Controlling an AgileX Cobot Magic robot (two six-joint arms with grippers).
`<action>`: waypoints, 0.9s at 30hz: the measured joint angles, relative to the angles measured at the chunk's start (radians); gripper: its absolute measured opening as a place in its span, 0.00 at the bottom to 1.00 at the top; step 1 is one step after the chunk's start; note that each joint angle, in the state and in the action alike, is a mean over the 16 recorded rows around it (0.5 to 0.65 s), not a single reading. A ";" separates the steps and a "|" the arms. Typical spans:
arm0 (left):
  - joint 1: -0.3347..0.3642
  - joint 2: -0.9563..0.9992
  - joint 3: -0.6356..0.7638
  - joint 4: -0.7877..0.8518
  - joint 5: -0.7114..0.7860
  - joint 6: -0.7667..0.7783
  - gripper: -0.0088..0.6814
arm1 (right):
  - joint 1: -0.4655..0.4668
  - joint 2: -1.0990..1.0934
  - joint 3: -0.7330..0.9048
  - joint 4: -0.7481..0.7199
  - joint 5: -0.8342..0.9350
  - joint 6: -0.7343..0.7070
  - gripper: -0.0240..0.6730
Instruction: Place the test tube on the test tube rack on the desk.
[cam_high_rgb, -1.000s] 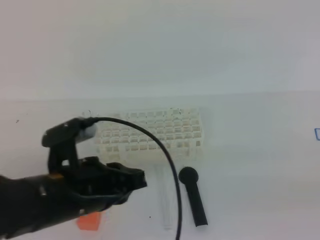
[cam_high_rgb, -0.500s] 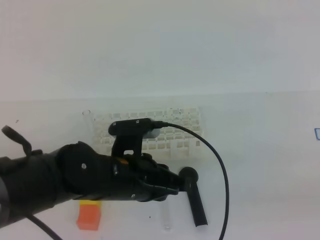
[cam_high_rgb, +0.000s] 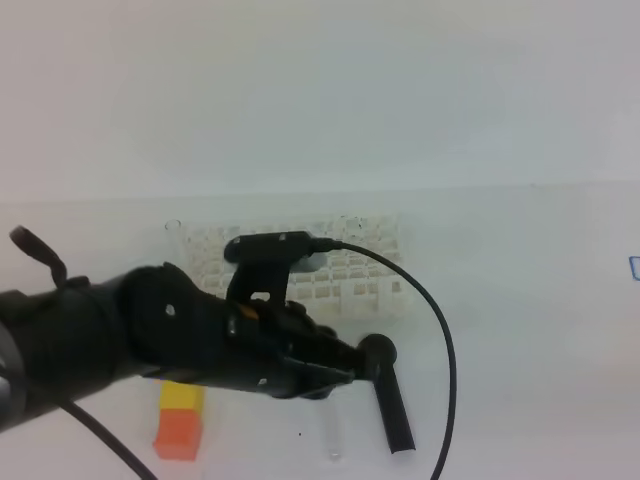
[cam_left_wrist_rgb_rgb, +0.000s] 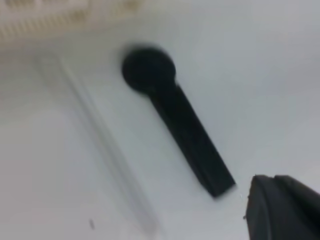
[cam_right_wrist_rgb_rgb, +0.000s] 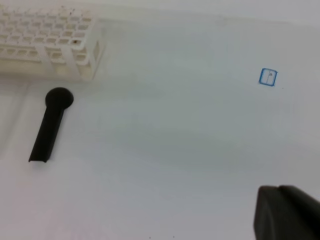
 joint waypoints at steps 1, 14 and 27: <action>0.004 0.000 -0.002 0.009 0.019 -0.007 0.03 | 0.000 0.000 0.000 0.000 0.000 0.001 0.03; 0.034 0.008 -0.022 0.150 0.182 -0.217 0.41 | 0.000 0.000 0.000 0.022 0.004 0.007 0.03; 0.018 0.132 -0.024 0.208 0.099 -0.384 0.63 | 0.000 0.000 0.000 0.054 0.004 0.008 0.03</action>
